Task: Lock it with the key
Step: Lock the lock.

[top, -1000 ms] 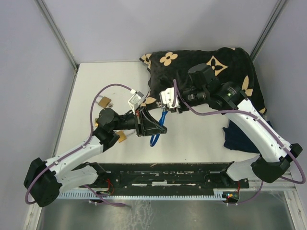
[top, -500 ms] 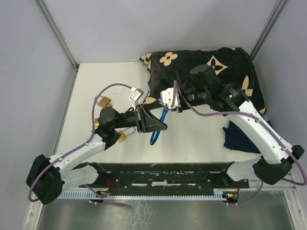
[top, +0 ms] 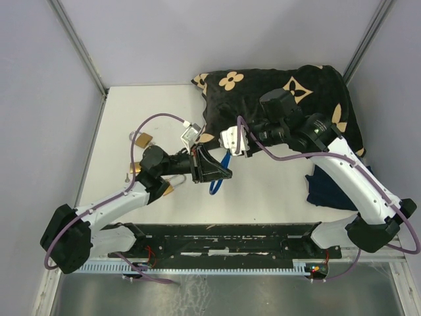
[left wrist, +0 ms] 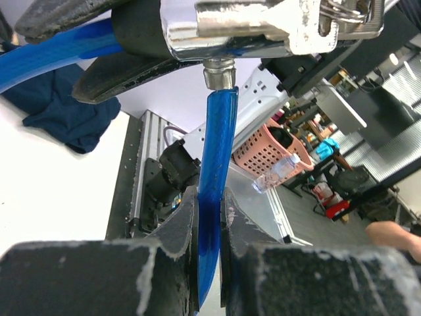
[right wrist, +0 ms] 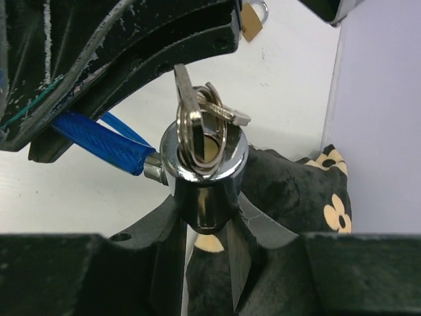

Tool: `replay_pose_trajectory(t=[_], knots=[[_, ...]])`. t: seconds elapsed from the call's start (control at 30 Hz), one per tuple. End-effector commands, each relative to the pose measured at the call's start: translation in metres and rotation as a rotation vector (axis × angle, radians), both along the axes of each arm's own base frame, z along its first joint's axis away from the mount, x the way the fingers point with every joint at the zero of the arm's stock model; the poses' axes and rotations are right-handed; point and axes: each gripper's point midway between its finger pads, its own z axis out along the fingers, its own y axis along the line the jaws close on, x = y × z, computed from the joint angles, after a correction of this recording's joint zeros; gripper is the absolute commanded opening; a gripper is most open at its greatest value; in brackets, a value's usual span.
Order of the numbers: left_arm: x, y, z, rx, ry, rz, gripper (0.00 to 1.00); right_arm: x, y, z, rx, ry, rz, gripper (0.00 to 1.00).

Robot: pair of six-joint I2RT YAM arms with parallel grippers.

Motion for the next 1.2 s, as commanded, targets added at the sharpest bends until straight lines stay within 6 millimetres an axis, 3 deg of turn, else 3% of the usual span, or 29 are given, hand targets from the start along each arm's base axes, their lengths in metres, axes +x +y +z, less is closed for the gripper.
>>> replay_pose_trajectory(t=[0.0,0.07,0.13,0.23,0.33,0.47,0.53,0.63,0.8,0.9,1.07,1.17], knots=[[0.027,0.003,0.043,-0.173,-0.032,0.088,0.03,-0.085,0.003,0.006,0.026,0.181,0.294,0.02],[0.013,0.006,0.052,-0.233,-0.043,0.014,0.03,-0.090,0.008,0.005,0.047,0.224,0.320,0.02],[0.015,0.003,0.048,-0.209,-0.050,0.028,0.03,-0.084,0.011,0.001,0.047,0.241,0.287,0.02],[0.056,-0.013,0.008,0.067,-0.073,0.286,0.03,-0.055,0.017,-0.002,0.039,0.209,0.155,0.02],[0.078,-0.012,0.007,0.162,-0.078,0.445,0.03,-0.055,0.017,-0.004,0.026,0.211,0.161,0.02],[0.105,0.007,-0.008,0.284,-0.039,0.622,0.03,-0.056,0.009,-0.011,-0.025,0.186,0.173,0.02],[0.097,0.009,-0.003,0.216,-0.037,0.592,0.03,-0.056,0.002,-0.014,-0.056,0.161,0.174,0.02],[0.080,0.013,0.024,0.022,-0.012,0.460,0.03,-0.067,-0.004,-0.015,-0.075,0.154,0.228,0.02],[0.063,0.024,0.043,-0.123,0.018,0.347,0.03,-0.072,-0.011,-0.007,-0.036,0.177,0.242,0.02],[0.066,0.025,0.036,-0.119,0.040,0.350,0.03,-0.066,-0.009,-0.005,-0.005,0.194,0.204,0.02],[0.095,0.031,0.010,0.021,0.040,0.514,0.03,-0.051,-0.004,-0.015,0.004,0.203,0.133,0.02],[0.106,0.038,0.008,0.042,0.033,0.593,0.03,-0.040,0.002,-0.025,0.012,0.216,0.086,0.02]])
